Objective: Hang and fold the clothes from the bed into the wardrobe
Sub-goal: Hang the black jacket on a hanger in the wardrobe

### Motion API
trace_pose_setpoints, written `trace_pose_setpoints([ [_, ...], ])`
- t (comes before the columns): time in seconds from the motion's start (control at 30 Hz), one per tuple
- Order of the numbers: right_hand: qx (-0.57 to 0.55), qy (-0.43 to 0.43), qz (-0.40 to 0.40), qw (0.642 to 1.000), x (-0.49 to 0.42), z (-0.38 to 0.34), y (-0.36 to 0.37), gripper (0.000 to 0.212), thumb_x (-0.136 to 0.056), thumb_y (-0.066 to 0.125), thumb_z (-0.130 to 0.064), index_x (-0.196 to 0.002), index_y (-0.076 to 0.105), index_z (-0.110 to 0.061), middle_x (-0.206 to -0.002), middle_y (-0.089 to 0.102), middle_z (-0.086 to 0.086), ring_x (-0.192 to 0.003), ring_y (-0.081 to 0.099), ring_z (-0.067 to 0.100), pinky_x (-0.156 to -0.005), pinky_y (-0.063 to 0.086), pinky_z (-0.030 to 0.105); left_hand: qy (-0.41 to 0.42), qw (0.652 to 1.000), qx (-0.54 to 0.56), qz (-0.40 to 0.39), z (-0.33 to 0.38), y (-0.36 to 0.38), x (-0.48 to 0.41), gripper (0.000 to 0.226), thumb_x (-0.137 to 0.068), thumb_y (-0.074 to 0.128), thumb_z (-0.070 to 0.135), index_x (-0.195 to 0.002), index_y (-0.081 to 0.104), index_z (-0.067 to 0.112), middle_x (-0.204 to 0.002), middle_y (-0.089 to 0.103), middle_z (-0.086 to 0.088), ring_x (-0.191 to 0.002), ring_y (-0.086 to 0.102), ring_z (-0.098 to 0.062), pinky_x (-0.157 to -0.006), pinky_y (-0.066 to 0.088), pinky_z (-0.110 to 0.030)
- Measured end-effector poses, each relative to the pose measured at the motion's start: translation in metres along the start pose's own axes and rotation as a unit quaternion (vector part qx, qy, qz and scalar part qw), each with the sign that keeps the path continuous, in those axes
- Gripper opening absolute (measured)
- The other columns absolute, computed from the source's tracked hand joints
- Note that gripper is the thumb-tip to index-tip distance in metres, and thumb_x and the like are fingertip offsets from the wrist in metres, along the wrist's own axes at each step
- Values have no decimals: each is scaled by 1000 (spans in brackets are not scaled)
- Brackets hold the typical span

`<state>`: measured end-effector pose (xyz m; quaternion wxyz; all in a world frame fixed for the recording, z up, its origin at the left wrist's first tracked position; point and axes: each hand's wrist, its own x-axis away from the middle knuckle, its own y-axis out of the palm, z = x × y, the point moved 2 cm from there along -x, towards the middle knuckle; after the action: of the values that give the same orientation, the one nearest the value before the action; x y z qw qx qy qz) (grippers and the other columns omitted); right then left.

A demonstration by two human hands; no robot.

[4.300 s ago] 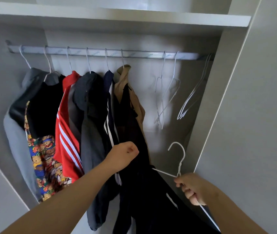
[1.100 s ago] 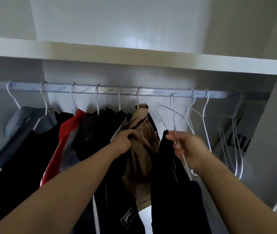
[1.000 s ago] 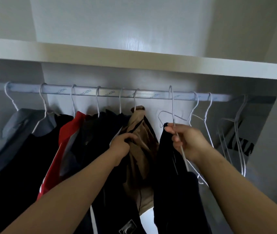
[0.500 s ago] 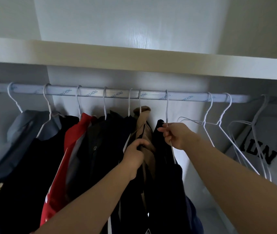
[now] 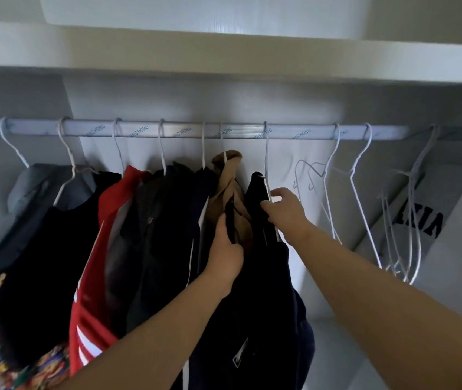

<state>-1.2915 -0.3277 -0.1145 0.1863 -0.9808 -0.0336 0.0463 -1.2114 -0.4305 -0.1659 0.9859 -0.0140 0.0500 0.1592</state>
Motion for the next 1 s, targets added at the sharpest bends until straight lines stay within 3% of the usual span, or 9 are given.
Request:
trace_pose_setpoints([
  [0.13,-28,36,-105,993,34,20,-12,30,-79,63,-10,-106,53,-15,-99,61,9,-80,59,20,-63,49,23,3,998,-62,-16,-3,14,12,67,-90,47,-2,-144,28,34,-132,51,6,-113,52,-10,-102,43,-32],
  [0.27,-91,63,-141,984,64,43,-40,28,-80,67,-17,-105,54,-21,-88,60,-4,-65,61,6,-39,41,8,24,991,-123,37,-13,21,27,66,-90,51,4,-144,28,34,-136,48,5,-119,47,-12,-103,39,-29],
  [0.4,-37,34,-129,990,87,76,-43,58,-73,71,-11,-121,43,-30,-94,61,-6,-79,64,11,-62,52,18,68,973,-193,110,-29,24,46,61,-92,47,1,-145,30,22,-138,48,-2,-125,46,-18,-103,35,-23],
  [0.47,32,33,-87,995,97,96,-42,50,-75,62,-12,-115,41,-33,-87,63,-5,-78,65,15,-68,52,26,41,969,-193,151,-44,19,59,56,-92,46,0,-144,34,18,-137,49,-7,-124,46,-22,-98,34,-22],
  [0.57,143,39,-39,988,109,131,-48,18,-79,49,-10,-92,48,-24,-70,54,-8,-69,57,16,-55,41,22,-42,958,-220,179,-68,3,67,49,-91,42,-4,-139,40,8,-132,52,-17,-121,49,-32,-98,38,-30],
  [0.67,195,94,-28,976,122,165,-60,16,-84,40,-5,-81,49,-19,-66,51,-5,-67,55,19,-56,42,26,-153,931,-296,148,-91,-9,74,33,-91,42,-1,-122,52,-3,-118,59,-23,-107,56,-36,-82,43,-30],
  [0.83,260,169,3,951,137,190,-85,28,-92,35,-8,-110,56,-11,-94,62,13,-88,58,33,-80,49,39,-234,833,-499,48,-117,-33,102,28,-89,45,3,-115,55,0,-117,59,-20,-109,57,-34,-87,46,-35],
  [0.93,213,162,74,961,144,190,-97,28,-92,36,-8,-113,55,-5,-95,62,19,-88,61,36,-72,48,36,-202,836,-508,51,-116,-33,112,27,-89,43,2,-111,58,0,-113,62,-19,-106,58,-33,-78,45,-29],
  [1.0,174,131,63,974,153,184,-88,27,-92,39,-9,-113,54,-3,-100,63,20,-90,60,35,-72,46,34,-180,856,-484,21,-114,-19,120,24,-89,42,1,-104,60,0,-106,64,-17,-98,61,-28,-68,40,-22],
])
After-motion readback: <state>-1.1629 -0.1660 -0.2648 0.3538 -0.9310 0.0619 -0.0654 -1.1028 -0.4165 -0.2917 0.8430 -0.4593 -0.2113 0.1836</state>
